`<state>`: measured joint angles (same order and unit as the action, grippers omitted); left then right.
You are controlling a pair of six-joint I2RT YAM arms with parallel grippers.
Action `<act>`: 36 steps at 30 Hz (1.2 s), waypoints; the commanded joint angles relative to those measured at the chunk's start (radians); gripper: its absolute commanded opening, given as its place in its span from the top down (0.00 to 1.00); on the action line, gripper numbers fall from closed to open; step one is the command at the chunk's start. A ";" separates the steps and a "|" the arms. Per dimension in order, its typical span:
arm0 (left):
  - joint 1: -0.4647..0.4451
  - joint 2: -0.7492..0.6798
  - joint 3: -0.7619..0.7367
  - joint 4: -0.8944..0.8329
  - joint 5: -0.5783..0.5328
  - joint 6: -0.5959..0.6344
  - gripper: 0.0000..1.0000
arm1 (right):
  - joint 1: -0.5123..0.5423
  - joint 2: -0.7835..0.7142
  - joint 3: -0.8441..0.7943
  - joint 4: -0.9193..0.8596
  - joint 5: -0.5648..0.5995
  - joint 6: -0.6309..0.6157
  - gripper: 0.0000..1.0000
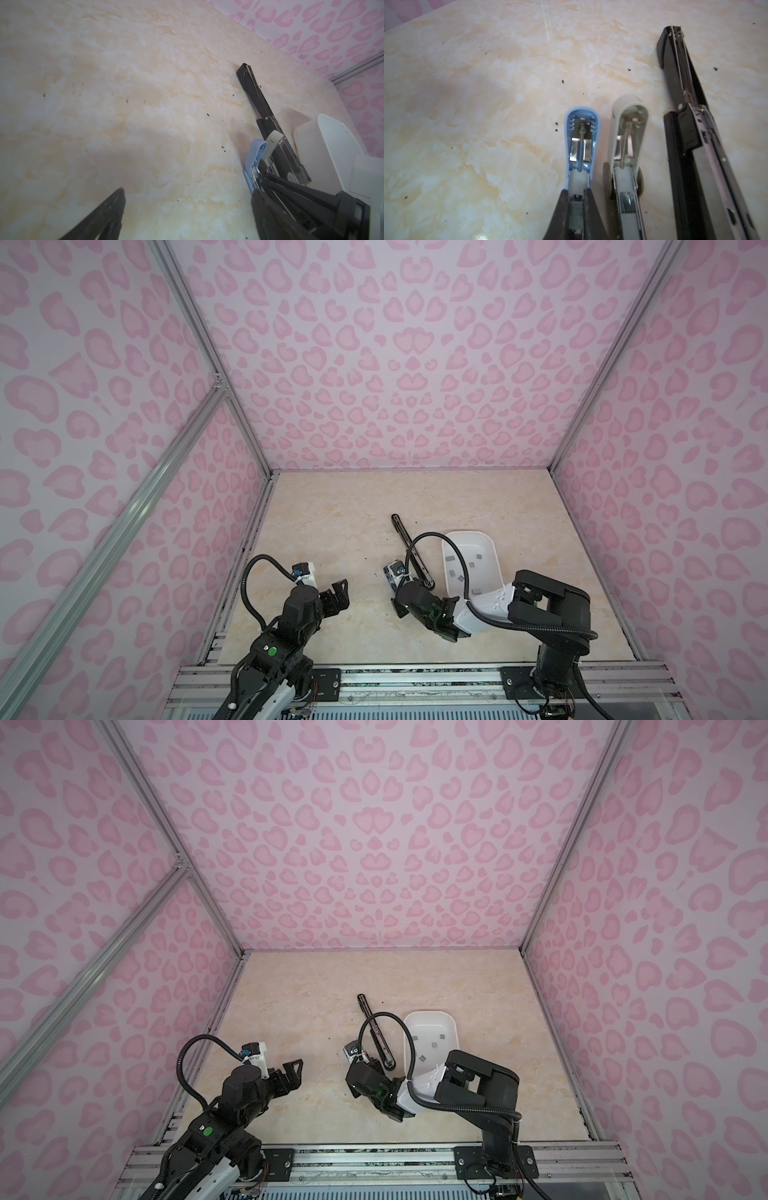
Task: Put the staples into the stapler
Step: 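Lower the staple block into the open light-blue stapler's channel with the right gripper, then push the grey staple block down into the light-blue stapler channel with the right gripper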
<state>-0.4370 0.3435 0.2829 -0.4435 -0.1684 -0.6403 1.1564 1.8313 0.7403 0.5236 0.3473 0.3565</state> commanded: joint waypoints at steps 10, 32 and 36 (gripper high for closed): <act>0.000 0.000 0.001 0.004 -0.011 -0.007 0.04 | 0.002 -0.011 -0.005 -0.006 0.013 0.005 0.91; 0.000 0.000 -0.001 0.004 -0.011 -0.008 0.05 | 0.004 0.001 0.002 -0.007 0.004 0.010 0.91; -0.001 -0.001 0.000 0.004 -0.012 -0.008 0.04 | 0.005 -0.006 -0.002 -0.006 0.003 0.012 0.91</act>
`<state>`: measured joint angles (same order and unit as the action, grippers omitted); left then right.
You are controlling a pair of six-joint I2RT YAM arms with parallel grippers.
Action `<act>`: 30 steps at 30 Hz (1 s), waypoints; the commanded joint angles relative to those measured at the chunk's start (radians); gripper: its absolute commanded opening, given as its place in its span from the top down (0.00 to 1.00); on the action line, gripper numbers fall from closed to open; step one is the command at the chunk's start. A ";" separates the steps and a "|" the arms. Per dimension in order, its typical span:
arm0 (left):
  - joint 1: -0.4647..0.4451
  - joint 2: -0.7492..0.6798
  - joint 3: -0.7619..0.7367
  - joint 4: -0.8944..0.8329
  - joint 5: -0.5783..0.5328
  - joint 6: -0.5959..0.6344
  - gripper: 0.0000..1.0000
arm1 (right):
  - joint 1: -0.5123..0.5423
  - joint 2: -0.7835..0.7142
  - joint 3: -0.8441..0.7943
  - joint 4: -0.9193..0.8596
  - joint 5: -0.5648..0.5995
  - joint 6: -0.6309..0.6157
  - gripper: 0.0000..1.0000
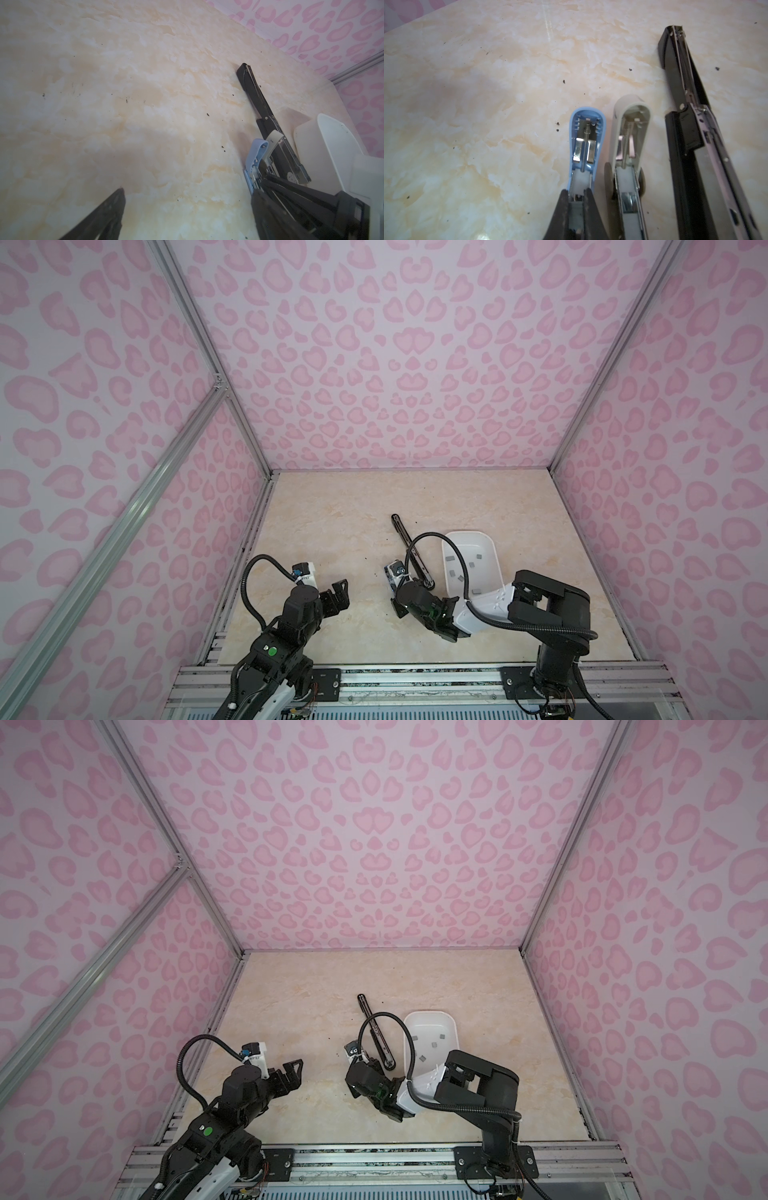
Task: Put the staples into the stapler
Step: 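Push the grey staple block down into the light-blue stapler channel with the right gripper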
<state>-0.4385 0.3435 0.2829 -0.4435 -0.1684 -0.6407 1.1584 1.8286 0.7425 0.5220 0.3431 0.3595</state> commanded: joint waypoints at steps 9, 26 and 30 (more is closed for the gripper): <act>0.001 0.000 -0.001 0.004 -0.011 -0.007 0.05 | 0.004 0.014 0.006 -0.007 0.005 0.011 0.91; 0.001 -0.001 -0.001 0.005 -0.011 -0.008 0.05 | 0.004 0.021 0.011 -0.038 0.028 0.032 0.91; 0.001 0.000 -0.002 0.005 -0.012 -0.008 0.05 | 0.006 0.011 0.012 -0.068 0.025 0.056 0.91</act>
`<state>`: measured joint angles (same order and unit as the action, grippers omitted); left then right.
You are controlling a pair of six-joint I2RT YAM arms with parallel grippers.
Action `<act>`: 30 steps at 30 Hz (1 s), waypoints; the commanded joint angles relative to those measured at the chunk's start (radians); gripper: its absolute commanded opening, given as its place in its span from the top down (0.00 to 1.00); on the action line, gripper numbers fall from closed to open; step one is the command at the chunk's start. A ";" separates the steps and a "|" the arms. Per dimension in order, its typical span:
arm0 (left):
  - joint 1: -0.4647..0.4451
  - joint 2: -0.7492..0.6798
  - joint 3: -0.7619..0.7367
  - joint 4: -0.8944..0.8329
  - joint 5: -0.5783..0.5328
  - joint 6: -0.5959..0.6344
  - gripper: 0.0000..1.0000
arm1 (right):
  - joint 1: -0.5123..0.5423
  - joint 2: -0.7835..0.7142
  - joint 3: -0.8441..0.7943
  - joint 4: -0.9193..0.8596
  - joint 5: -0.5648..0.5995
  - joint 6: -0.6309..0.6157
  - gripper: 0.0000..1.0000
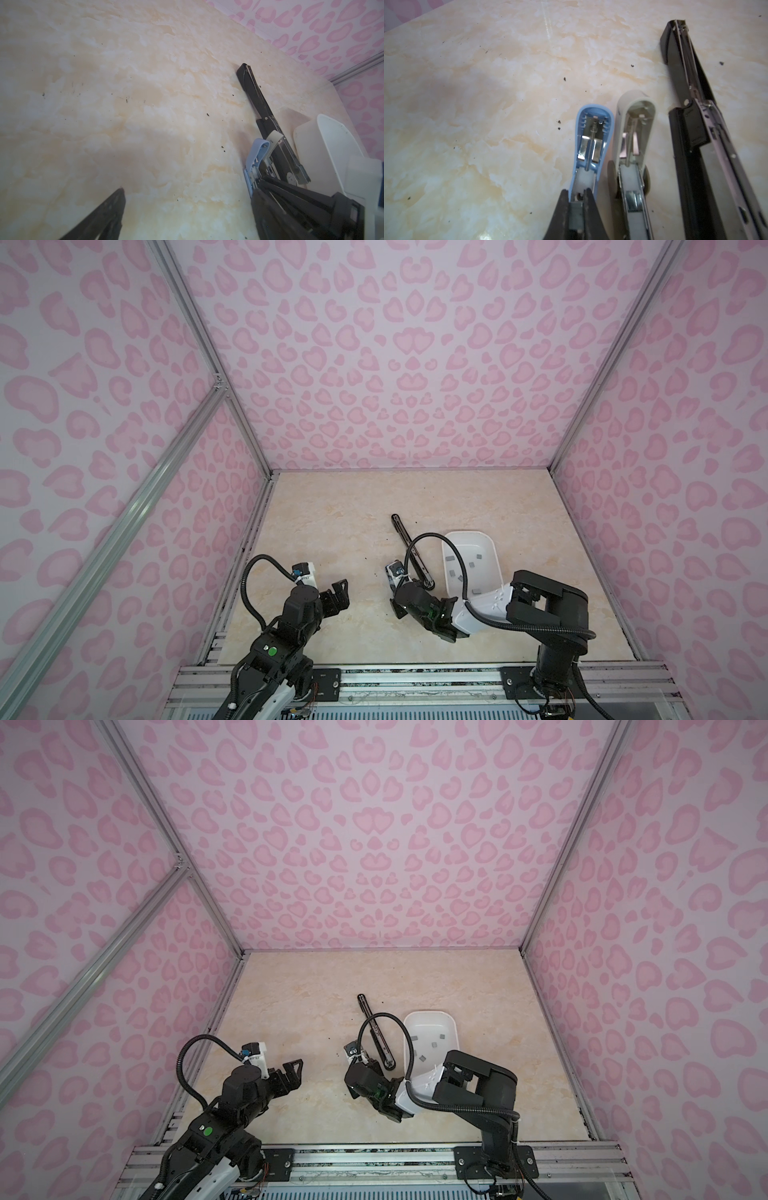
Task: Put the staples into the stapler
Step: 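Push the grey staple block down into the light-blue stapler channel with the right gripper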
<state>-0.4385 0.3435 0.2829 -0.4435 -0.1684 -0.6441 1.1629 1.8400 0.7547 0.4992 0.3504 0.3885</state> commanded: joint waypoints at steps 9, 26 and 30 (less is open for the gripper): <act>0.000 -0.001 -0.001 0.006 -0.011 -0.005 0.05 | 0.018 -0.007 0.008 -0.100 -0.011 0.086 0.91; 0.001 -0.002 -0.001 0.006 -0.010 -0.005 0.05 | 0.024 -0.051 0.000 -0.137 0.000 0.077 0.73; 0.000 -0.001 -0.001 0.006 -0.011 -0.003 0.05 | 0.024 -0.074 0.003 -0.140 0.011 0.054 0.70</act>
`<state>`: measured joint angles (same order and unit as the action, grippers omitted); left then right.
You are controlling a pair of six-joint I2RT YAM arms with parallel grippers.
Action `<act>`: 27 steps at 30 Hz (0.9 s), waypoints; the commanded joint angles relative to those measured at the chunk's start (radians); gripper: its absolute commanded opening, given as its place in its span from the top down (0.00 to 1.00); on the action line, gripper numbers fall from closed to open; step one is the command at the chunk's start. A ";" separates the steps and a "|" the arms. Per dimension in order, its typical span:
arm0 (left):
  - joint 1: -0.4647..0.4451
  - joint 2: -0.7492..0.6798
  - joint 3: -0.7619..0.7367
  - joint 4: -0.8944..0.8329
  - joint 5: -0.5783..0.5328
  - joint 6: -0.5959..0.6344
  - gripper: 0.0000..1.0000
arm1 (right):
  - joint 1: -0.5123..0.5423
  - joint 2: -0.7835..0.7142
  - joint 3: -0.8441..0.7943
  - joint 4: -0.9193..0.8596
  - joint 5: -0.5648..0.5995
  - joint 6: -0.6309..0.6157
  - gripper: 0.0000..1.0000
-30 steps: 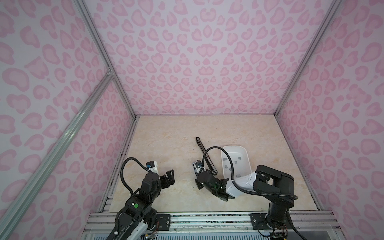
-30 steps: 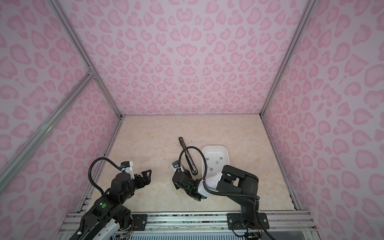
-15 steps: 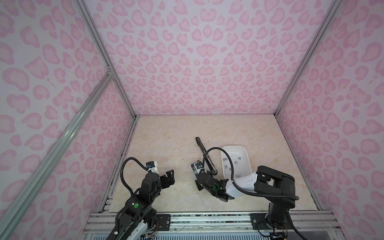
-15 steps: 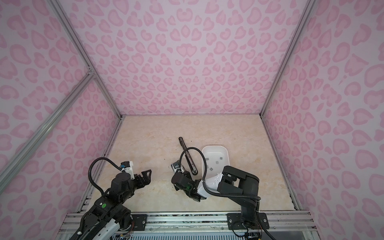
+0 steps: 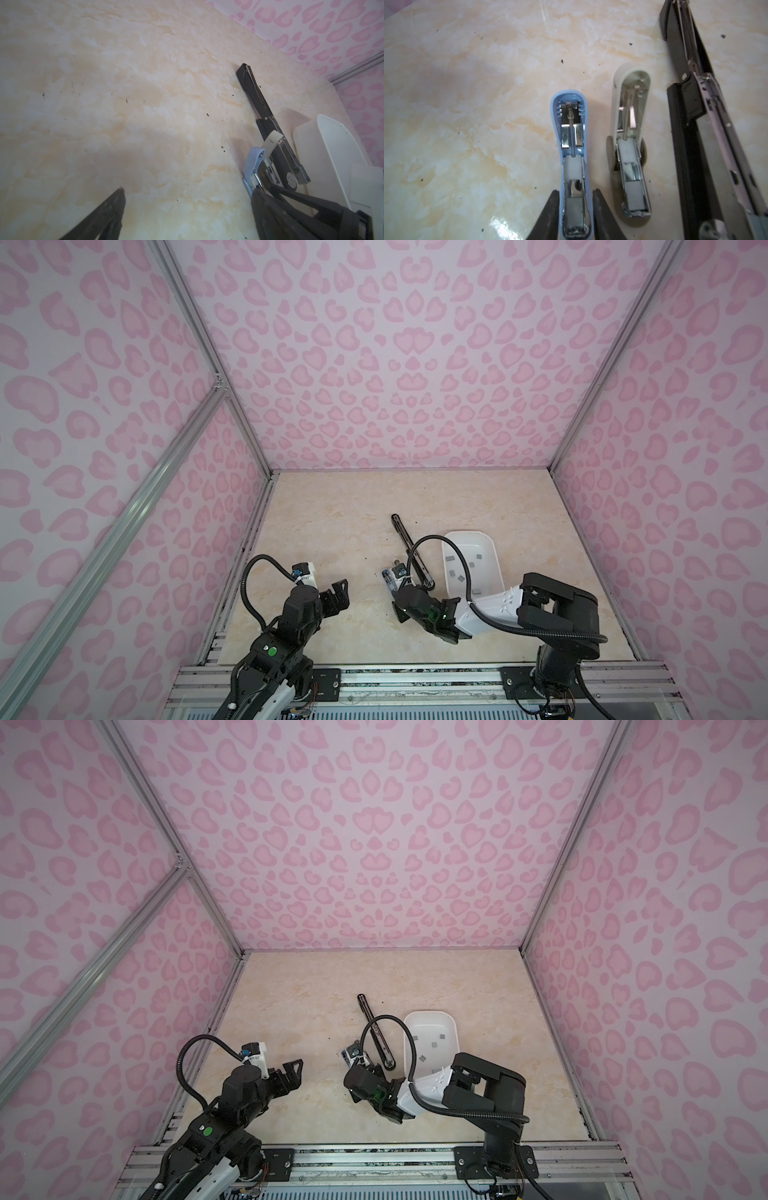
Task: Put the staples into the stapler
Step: 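Push the grey staple block down into the light-blue stapler channel with the right gripper, then open the right gripper and release the block in the light-blue stapler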
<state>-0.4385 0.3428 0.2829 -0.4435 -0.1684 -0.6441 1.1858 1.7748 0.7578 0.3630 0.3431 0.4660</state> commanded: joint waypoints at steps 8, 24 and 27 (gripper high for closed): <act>0.000 -0.001 -0.002 0.007 -0.009 -0.003 0.05 | -0.015 -0.014 0.015 -0.027 0.033 -0.030 0.79; -0.001 0.188 0.068 0.272 0.129 -0.089 0.05 | 0.003 -0.091 -0.207 0.243 -0.119 -0.110 0.48; 0.000 0.243 0.074 0.298 0.096 -0.063 0.05 | 0.007 -0.048 -0.195 0.260 -0.139 -0.114 0.48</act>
<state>-0.4397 0.5541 0.3420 -0.2173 -0.0486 -0.7216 1.1893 1.6985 0.5594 0.5499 0.2298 0.3626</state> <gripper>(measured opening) 0.955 0.519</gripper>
